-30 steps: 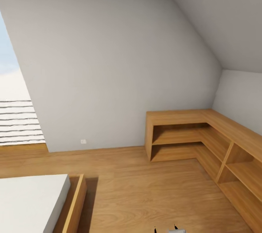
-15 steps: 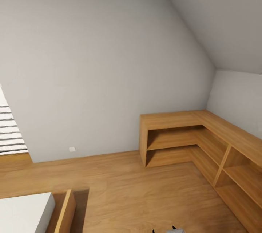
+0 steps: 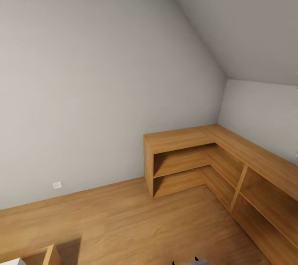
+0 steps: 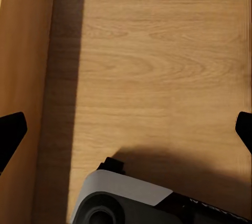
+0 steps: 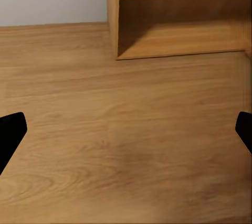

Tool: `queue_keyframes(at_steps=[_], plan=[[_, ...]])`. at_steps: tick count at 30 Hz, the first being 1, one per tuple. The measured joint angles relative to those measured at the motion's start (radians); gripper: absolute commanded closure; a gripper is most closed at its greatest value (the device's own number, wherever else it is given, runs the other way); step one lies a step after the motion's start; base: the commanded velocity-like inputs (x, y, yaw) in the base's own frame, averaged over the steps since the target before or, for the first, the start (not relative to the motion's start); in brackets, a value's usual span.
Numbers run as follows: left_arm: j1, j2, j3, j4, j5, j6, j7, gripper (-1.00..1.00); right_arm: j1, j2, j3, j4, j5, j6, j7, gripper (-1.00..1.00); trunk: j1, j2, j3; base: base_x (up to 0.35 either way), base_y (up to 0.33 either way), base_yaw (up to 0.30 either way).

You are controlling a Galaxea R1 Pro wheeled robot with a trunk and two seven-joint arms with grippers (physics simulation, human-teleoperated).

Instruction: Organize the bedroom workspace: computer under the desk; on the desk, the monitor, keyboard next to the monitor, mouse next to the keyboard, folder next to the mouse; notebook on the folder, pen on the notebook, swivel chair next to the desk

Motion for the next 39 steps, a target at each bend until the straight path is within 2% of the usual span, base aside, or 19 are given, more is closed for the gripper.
queue_keyframes(at_steps=[19, 39], plan=[[0.0, -0.001, 0.0, 0.0, 0.001, 0.0, 0.0, -1.0, 0.0, 0.0, 0.0, 0.001, 0.001, 0.001, 0.002, -1.0, 0.0, 0.0, 0.0, 0.323, 0.0, -0.26], [0.0, 0.0, 0.0, 0.0, 0.0, -0.012, 0.0, -1.0, 0.0, 0.0, 0.002, 0.017, 0.001, 0.001, 0.002, -1.0, 0.001, 0.0, 0.0, 0.026, 0.002, -0.263]])
